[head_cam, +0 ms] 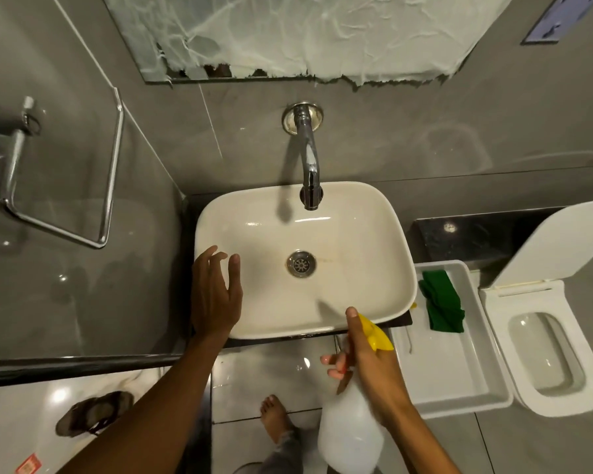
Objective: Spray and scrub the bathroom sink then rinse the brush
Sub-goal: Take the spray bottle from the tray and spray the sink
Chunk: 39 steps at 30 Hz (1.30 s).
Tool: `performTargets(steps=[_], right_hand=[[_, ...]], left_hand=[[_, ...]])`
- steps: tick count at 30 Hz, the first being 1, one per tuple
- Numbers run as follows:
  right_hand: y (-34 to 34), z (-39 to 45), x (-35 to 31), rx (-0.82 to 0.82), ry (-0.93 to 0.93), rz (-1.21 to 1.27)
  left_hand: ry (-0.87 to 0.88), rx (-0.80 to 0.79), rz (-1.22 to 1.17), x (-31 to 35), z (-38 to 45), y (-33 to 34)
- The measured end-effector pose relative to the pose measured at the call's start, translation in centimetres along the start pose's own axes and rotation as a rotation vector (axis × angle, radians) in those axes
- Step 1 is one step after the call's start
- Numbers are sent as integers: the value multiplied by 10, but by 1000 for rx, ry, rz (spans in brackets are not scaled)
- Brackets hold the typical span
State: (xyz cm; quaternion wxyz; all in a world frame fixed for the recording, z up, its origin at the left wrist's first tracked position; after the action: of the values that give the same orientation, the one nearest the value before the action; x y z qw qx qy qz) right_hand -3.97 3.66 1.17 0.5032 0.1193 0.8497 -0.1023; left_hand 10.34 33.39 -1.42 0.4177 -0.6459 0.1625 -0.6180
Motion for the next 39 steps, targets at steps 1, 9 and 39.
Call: performTargets(steps=[1,9,39], right_hand=[[-6,-1,0,34,-6,16],[-62,-4,6,271,-69,10],[42,-10,14,-92,-8,-3]], left_hand=[[3,2,1,0,0,0],[1,-3,18,1,0,0],[-38,31,-7,-4,2,-2]])
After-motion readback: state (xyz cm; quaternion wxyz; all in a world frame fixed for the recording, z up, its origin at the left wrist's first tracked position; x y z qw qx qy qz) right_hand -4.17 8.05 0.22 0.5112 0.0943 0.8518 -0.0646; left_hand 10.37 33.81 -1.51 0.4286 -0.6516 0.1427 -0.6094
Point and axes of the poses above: each hand's wrist, its own z-axis towards the middle knuckle, its own y-axis out of the palm, x = y × z, the point moved 9 cm from there along z, towards the middle knuckle, and after that the axes turned 7 degrees about -y, right-handed, at the moved point
